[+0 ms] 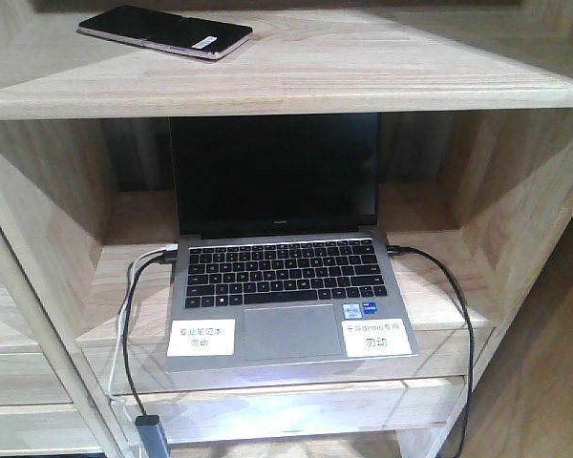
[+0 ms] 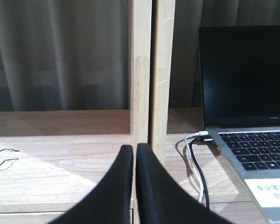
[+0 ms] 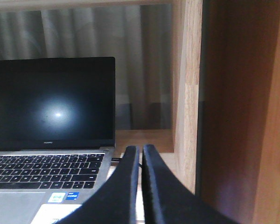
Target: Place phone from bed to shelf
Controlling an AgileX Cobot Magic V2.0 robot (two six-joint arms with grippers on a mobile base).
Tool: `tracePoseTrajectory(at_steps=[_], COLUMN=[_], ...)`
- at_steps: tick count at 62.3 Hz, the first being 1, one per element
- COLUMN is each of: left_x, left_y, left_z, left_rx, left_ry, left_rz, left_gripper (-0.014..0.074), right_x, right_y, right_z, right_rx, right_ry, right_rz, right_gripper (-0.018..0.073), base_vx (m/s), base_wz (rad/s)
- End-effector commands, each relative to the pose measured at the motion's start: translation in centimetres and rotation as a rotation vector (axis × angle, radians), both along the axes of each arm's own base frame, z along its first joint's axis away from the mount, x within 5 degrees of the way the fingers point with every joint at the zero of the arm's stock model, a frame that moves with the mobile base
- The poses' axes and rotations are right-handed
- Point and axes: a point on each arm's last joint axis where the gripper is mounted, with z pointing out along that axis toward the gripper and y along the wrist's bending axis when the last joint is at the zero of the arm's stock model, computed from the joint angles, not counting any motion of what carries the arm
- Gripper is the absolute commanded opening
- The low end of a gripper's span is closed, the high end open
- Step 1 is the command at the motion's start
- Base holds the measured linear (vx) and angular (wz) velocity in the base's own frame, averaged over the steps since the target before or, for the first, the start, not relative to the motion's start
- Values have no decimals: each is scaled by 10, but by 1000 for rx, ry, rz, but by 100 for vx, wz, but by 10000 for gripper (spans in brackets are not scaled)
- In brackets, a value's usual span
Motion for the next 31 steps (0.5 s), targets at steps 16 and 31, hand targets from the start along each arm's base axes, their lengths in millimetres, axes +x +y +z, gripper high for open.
tracePoseTrajectory(at_steps=[16,31], left_x=[-1,-1], left_y=[0,0], left_z=[15,15], left_rx=[-11,-11], left_ry=[-108,-108], left_rz=[-2,-2], left_gripper=[1,1], right_x=[-1,-1], right_y=[-4,-4], right_z=[5,5], right_rx=[-5,-3], right_ry=[-72,-72], right_rz=[-72,-72], right_gripper=[-6,-6], base_vx=[0,0], base_wz=[0,0])
